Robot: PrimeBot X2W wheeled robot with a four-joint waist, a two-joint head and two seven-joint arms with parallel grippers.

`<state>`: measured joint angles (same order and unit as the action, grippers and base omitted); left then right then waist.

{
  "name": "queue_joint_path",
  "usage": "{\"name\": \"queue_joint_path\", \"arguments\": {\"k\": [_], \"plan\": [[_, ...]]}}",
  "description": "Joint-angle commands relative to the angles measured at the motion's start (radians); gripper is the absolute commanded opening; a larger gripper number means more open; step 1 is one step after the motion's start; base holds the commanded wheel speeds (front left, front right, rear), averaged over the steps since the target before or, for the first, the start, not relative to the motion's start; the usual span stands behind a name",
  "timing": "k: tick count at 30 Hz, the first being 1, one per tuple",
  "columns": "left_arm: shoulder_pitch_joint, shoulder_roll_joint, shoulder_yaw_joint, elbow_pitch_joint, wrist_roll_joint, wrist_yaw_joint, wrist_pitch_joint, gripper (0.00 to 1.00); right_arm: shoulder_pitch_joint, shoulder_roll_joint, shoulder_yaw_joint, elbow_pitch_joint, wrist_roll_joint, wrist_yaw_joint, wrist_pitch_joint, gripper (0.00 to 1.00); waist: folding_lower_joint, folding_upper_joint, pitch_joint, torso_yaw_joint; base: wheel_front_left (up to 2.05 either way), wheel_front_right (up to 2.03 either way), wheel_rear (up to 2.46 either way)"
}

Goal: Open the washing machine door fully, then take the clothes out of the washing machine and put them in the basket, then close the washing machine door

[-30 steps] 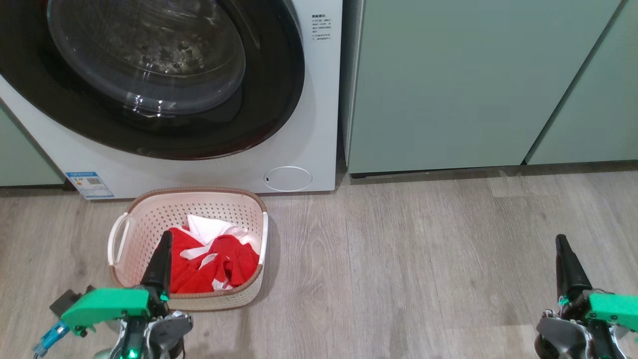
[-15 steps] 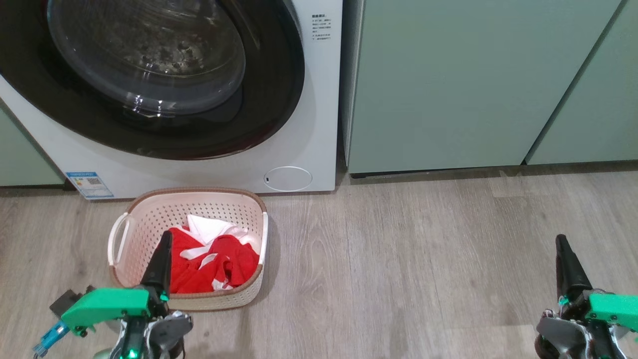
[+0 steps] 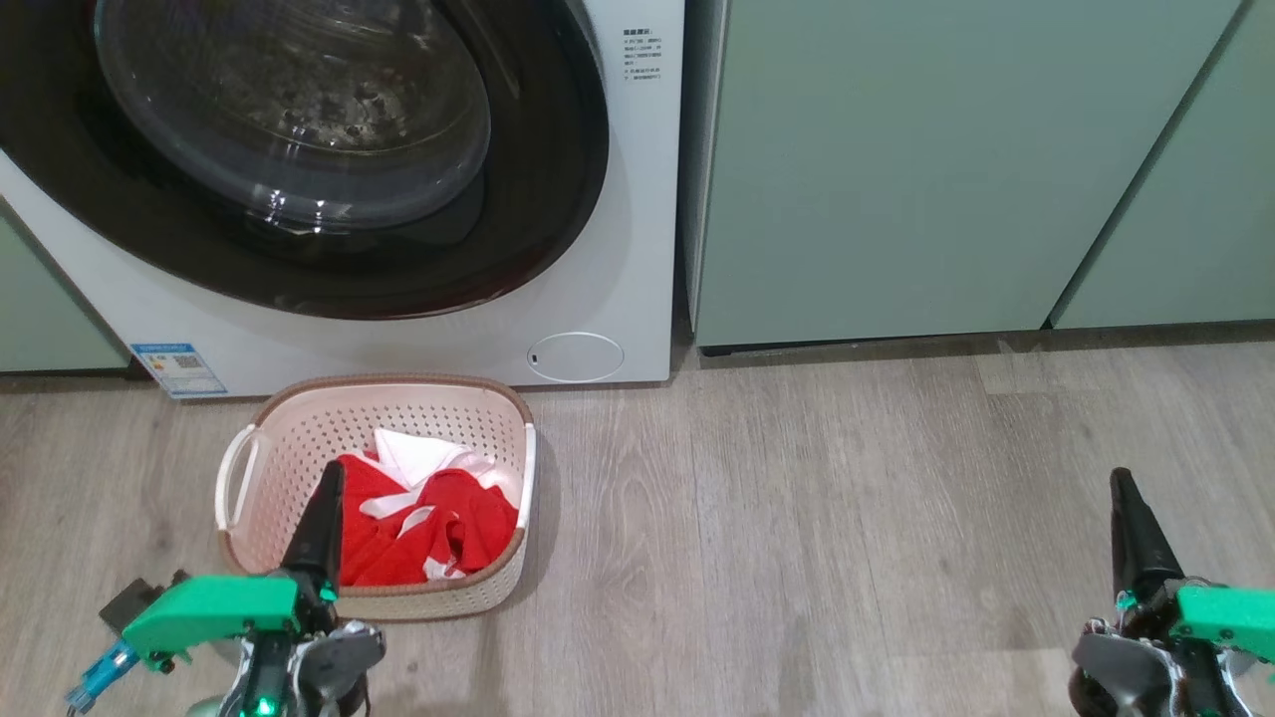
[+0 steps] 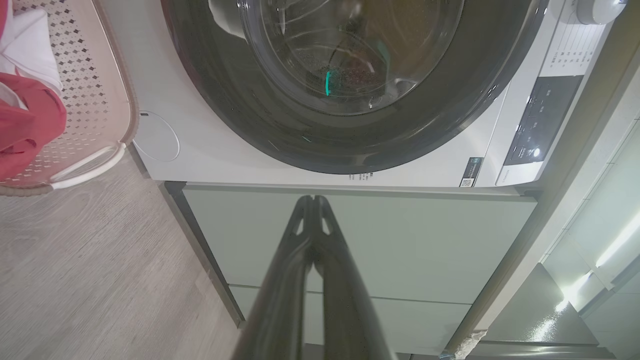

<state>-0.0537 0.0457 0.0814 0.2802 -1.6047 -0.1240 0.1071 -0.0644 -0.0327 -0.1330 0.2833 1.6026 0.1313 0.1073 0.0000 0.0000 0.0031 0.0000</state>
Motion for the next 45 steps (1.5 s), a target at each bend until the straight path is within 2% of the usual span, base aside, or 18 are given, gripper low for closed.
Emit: {"name": "queue_joint_path", "arguments": {"k": [1, 45], "plan": [[-0.054, 0.004, 0.032, -0.035, -0.004, -0.007, 0.006, 0.00, -0.044, -0.018, 0.019, -0.039, 0.006, -0.001, 0.006, 0.00, 0.0000, 0.0000, 0.000, 0.000, 0.00, 0.00, 0.00], [-0.054, 0.004, 0.032, -0.035, -0.004, -0.007, 0.006, 0.00, -0.044, -0.018, 0.019, -0.039, 0.006, -0.001, 0.006, 0.00, 0.0000, 0.0000, 0.000, 0.000, 0.00, 0.00, 0.00]]}}
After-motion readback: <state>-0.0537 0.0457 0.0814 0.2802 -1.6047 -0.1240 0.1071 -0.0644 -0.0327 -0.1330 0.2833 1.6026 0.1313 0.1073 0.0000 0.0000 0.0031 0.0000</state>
